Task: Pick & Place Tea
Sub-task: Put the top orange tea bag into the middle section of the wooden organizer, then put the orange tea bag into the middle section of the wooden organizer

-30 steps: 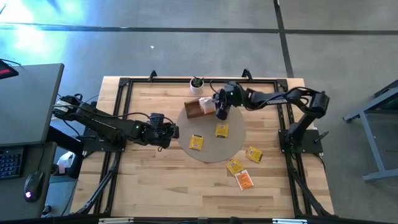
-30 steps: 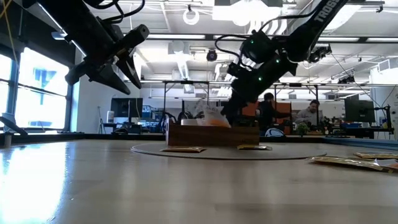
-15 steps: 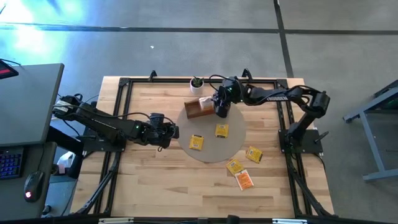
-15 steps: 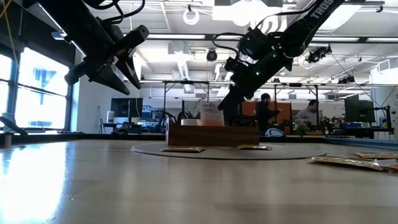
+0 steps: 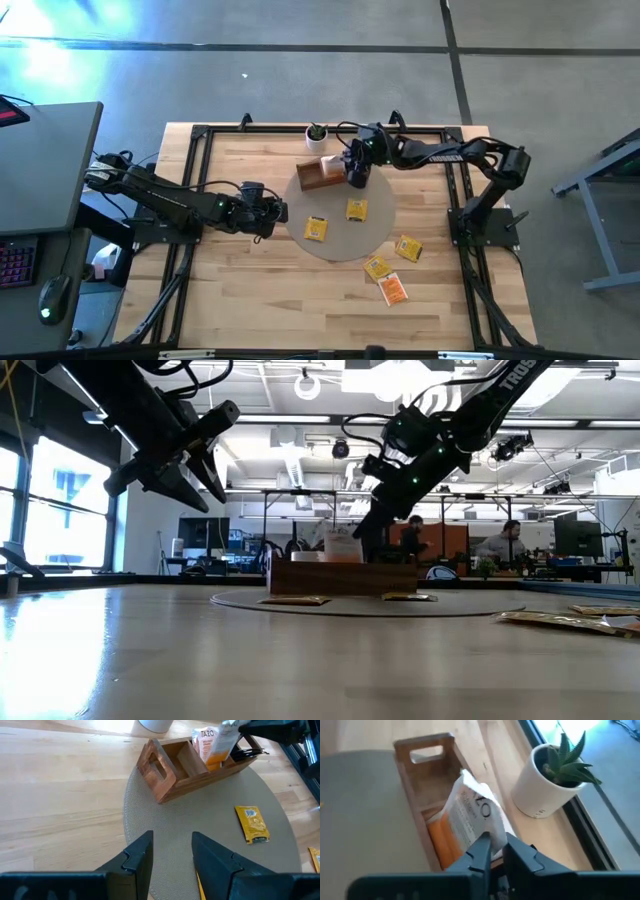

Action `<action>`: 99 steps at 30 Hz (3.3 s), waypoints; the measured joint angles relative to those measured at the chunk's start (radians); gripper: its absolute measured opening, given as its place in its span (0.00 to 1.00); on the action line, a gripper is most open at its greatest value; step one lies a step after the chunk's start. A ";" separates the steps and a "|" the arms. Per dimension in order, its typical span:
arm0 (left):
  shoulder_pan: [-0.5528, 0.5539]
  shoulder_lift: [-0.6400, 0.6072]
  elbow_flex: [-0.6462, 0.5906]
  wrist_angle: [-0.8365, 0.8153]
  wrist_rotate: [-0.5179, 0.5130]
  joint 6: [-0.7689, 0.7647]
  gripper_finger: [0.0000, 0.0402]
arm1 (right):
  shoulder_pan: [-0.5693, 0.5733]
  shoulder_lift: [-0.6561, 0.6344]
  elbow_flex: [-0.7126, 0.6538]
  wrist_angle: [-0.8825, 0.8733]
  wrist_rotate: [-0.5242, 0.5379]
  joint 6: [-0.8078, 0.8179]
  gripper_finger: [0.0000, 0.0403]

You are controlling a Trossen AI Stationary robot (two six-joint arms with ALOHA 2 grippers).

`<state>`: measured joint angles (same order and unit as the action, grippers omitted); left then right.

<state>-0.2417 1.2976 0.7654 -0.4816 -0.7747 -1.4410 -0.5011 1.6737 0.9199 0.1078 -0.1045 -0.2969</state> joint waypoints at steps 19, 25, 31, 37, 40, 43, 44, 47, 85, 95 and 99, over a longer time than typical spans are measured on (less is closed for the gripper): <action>0.000 0.001 0.000 0.002 0.000 0.008 0.33 | 0.228 -0.308 0.000 -0.241 0.326 -0.009 0.42; 0.000 0.036 0.001 0.021 0.004 0.007 0.33 | 0.405 -0.509 -0.018 -0.497 0.250 0.218 0.42; 0.000 0.079 0.000 0.031 0.011 -0.003 0.33 | 0.658 -0.538 -0.166 -0.523 0.165 0.451 0.39; 0.000 0.082 0.000 0.138 0.023 0.020 0.33 | 0.869 -0.517 -0.331 -0.280 0.128 0.588 0.38; 0.000 0.082 0.000 0.202 0.061 0.083 0.33 | 0.963 -0.469 -0.392 -0.125 0.111 0.652 0.38; -0.001 0.082 0.000 0.264 0.093 0.127 0.33 | 1.047 -0.399 -0.407 -0.067 0.157 0.695 0.38; -0.001 0.082 0.000 0.278 0.100 0.136 0.33 | 1.071 -0.370 -0.403 -0.065 0.186 0.708 0.38; -0.001 0.082 0.000 0.320 0.117 0.170 0.33 | 1.128 -0.276 -0.390 -0.069 0.270 0.709 0.38; 0.000 0.082 0.000 0.353 0.142 0.259 0.33 | 1.136 -0.160 -0.300 -0.014 0.636 0.468 0.02; 0.000 0.082 0.000 0.380 0.141 0.434 0.33 | 0.967 -0.176 -0.281 0.029 0.670 0.239 0.00; 0.000 0.082 0.000 0.432 0.149 0.582 0.33 | 0.893 -0.176 -0.281 0.034 0.652 0.203 0.00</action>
<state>-0.2420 1.3800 0.7658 -0.0495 -0.6257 -0.8585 0.3922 1.4979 0.6388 0.1414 0.5474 -0.0944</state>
